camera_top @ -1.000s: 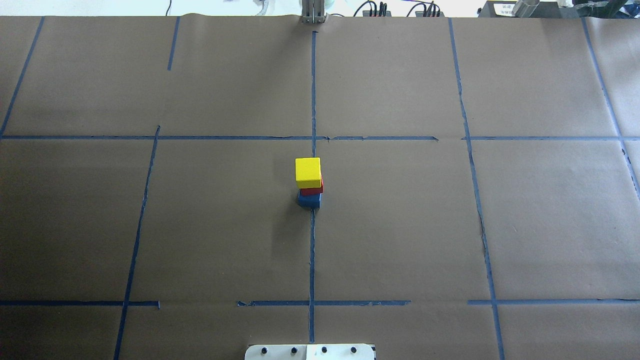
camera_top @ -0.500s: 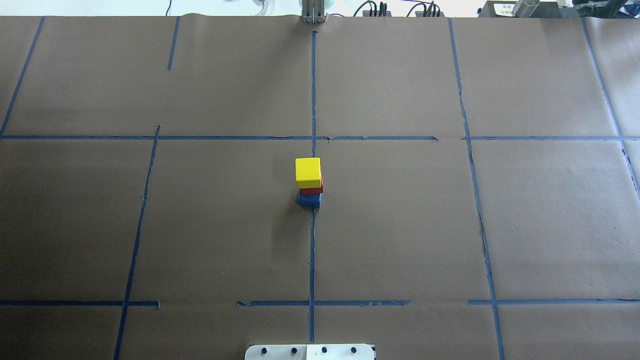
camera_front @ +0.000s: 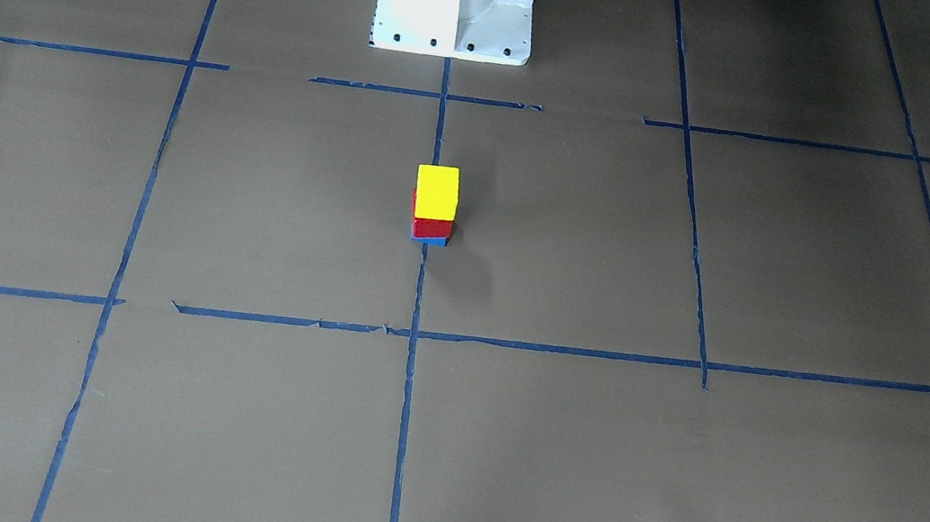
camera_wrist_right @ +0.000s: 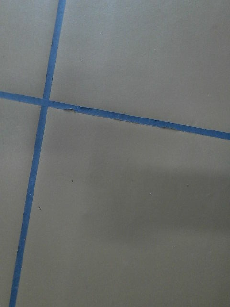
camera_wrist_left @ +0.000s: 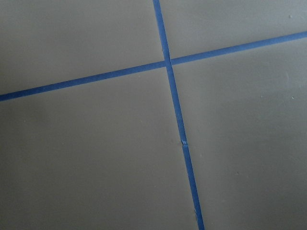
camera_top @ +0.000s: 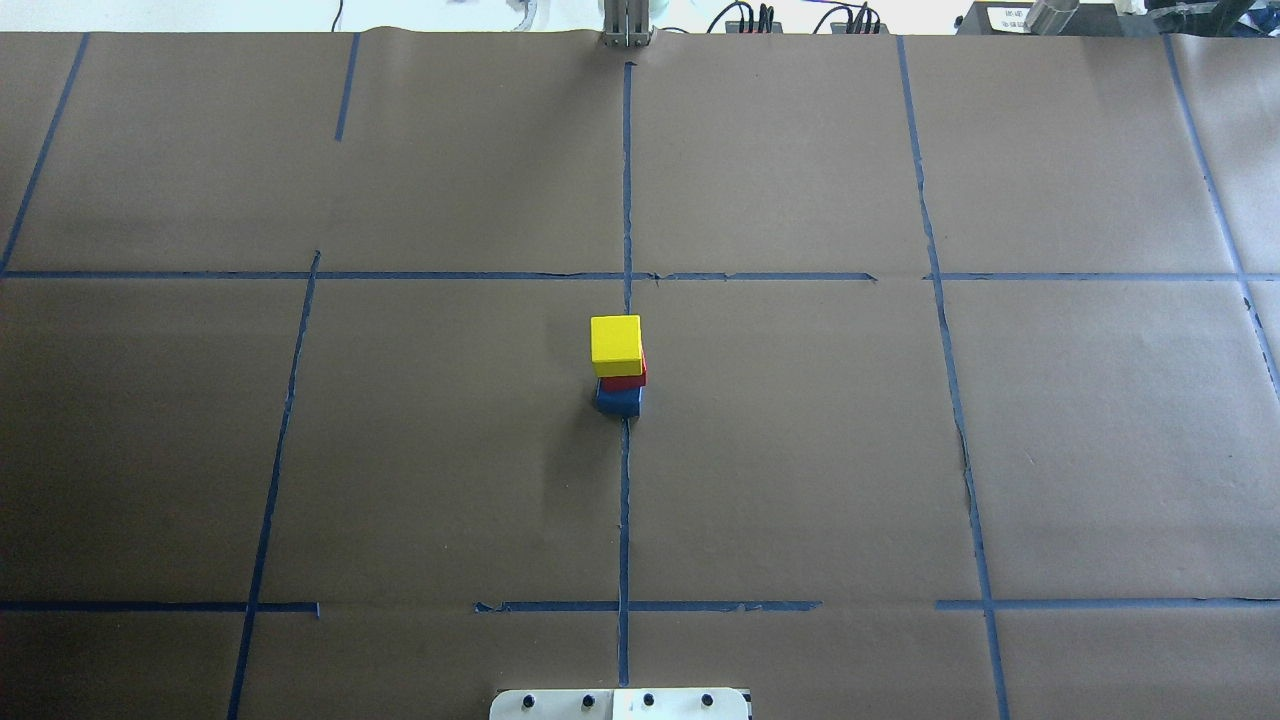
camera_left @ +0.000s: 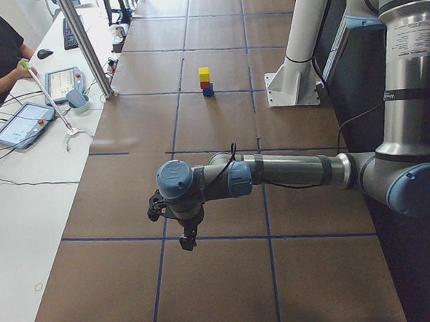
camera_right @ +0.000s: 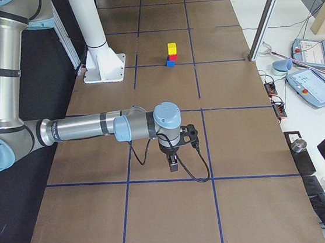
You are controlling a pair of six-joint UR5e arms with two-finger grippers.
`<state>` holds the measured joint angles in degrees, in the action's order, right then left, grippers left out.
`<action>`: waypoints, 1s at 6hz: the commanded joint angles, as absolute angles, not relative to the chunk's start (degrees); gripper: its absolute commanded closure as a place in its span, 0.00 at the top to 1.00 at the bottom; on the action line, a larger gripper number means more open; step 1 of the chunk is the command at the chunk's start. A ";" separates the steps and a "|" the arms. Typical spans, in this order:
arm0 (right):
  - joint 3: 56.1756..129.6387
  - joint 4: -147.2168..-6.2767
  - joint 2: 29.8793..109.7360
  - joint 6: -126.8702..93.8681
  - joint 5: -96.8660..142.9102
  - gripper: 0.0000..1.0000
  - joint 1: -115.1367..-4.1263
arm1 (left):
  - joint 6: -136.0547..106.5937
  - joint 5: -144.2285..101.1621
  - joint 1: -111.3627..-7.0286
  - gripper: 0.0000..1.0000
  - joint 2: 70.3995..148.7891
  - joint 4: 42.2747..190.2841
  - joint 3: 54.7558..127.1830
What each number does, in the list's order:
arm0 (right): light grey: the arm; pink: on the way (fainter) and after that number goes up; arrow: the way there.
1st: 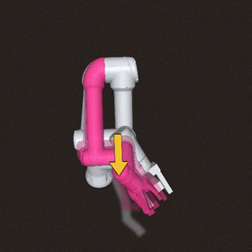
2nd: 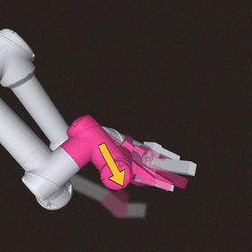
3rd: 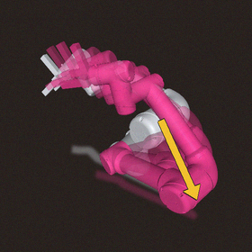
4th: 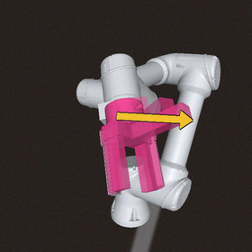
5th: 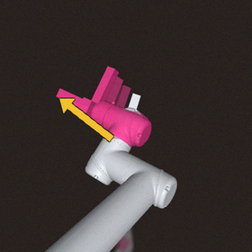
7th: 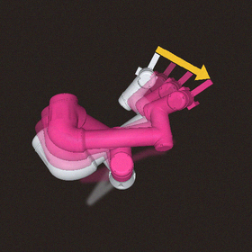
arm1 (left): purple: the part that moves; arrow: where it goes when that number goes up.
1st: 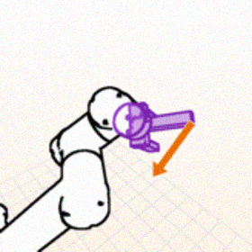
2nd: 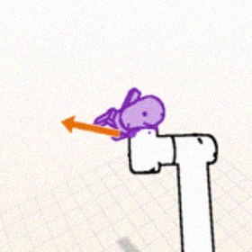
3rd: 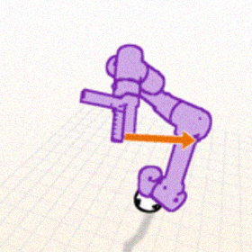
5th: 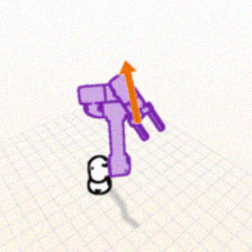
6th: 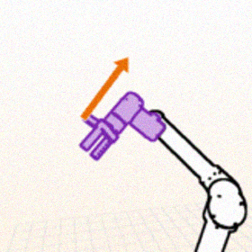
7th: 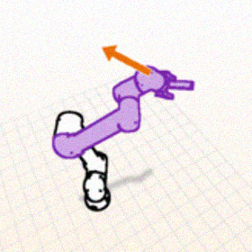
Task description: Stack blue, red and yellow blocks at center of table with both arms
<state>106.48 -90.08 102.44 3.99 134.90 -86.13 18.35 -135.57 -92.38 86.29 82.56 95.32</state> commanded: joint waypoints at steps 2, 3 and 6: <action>106.00 -90.09 102.57 3.78 134.74 1.00 -86.22 | 18.63 -135.62 -92.37 1.00 78.16 102.12 94.40; 106.08 -90.09 102.74 3.78 134.56 1.00 -86.22 | 17.85 -135.44 -92.11 1.00 78.05 103.96 94.13; 106.00 -90.09 102.92 3.78 135.00 1.00 -86.22 | 18.11 -134.91 -90.80 1.00 81.46 91.69 95.80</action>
<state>106.10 -90.09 102.84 3.78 134.84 -86.22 18.11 -135.01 -91.42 80.38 93.77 95.74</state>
